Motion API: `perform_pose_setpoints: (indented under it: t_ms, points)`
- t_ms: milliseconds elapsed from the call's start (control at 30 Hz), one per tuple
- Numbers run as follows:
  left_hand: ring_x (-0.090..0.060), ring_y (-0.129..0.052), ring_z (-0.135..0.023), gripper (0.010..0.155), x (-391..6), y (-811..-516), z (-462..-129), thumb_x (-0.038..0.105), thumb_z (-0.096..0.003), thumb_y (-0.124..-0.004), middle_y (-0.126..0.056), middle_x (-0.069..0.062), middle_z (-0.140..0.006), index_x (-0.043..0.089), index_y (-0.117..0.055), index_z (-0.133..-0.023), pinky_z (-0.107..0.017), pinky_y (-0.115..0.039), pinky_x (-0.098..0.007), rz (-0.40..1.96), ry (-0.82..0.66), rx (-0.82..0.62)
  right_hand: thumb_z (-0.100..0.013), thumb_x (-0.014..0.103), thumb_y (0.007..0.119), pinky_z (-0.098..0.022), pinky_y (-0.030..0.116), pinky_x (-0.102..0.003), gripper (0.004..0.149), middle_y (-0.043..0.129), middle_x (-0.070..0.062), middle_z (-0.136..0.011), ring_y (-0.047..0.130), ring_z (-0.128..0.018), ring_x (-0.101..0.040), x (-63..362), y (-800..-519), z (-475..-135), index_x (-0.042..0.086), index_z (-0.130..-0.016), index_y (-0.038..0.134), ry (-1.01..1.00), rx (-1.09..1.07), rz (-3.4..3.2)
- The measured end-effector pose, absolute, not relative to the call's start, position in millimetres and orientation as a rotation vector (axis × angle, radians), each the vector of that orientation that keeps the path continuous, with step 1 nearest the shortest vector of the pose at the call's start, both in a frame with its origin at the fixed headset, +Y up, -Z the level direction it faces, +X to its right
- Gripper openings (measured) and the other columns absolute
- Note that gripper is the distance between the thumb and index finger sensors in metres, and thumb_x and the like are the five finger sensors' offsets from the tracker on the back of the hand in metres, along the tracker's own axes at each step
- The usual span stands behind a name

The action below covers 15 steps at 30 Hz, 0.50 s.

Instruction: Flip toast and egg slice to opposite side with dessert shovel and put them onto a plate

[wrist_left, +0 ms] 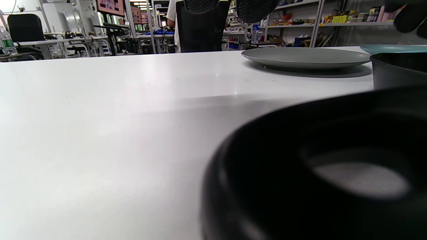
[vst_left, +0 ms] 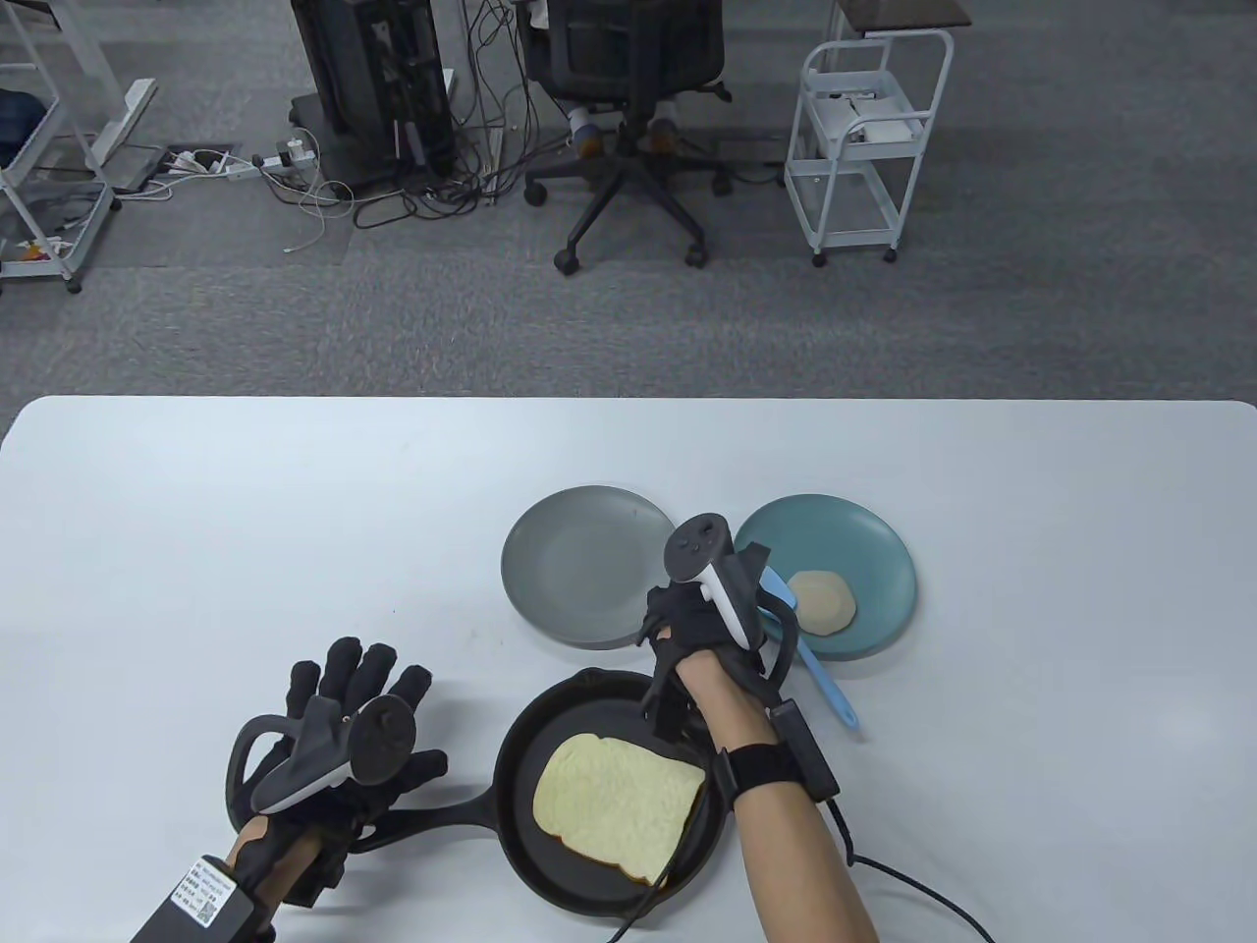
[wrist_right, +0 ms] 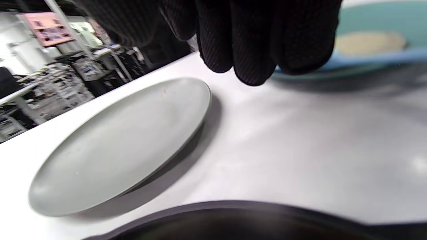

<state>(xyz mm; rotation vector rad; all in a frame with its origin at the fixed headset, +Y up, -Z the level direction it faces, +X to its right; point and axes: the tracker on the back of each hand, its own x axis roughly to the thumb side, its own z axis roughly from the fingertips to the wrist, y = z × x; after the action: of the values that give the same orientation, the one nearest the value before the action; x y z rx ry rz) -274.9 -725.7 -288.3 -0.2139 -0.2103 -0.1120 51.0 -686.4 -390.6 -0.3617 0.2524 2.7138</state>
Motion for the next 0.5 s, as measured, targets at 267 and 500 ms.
perform_pose_setpoints:
  t_ms: [267,500]
  points:
    - [-0.045,-0.020,-0.114,0.093,-273.0,-726.5,-288.1,0.075,-0.0287,-0.051,-0.030,-0.009,-0.124,0.035,-0.038,-0.112,-0.080,-0.022,-0.066,-0.114,-0.221,-0.210,-0.046,0.045,0.079,-0.058,0.076,-0.053,0.065,0.083,-0.012,-0.106,0.086,-0.090,-0.041,63.5,-649.3,-326.5,0.018,-0.103,0.067,-0.167,0.029,2.824]
    - [-0.045,-0.022,-0.115,0.092,-269.8,-723.6,-285.9,0.074,-0.0293,-0.053,-0.032,-0.009,-0.124,0.035,-0.040,-0.112,-0.080,-0.023,-0.066,-0.113,-0.235,-0.169,-0.047,0.048,0.078,-0.072,0.049,-0.065,0.067,0.069,-0.014,-0.116,0.063,-0.105,-0.044,92.3,-658.8,-276.8,0.020,-0.106,0.064,-0.260,-0.004,3.037]
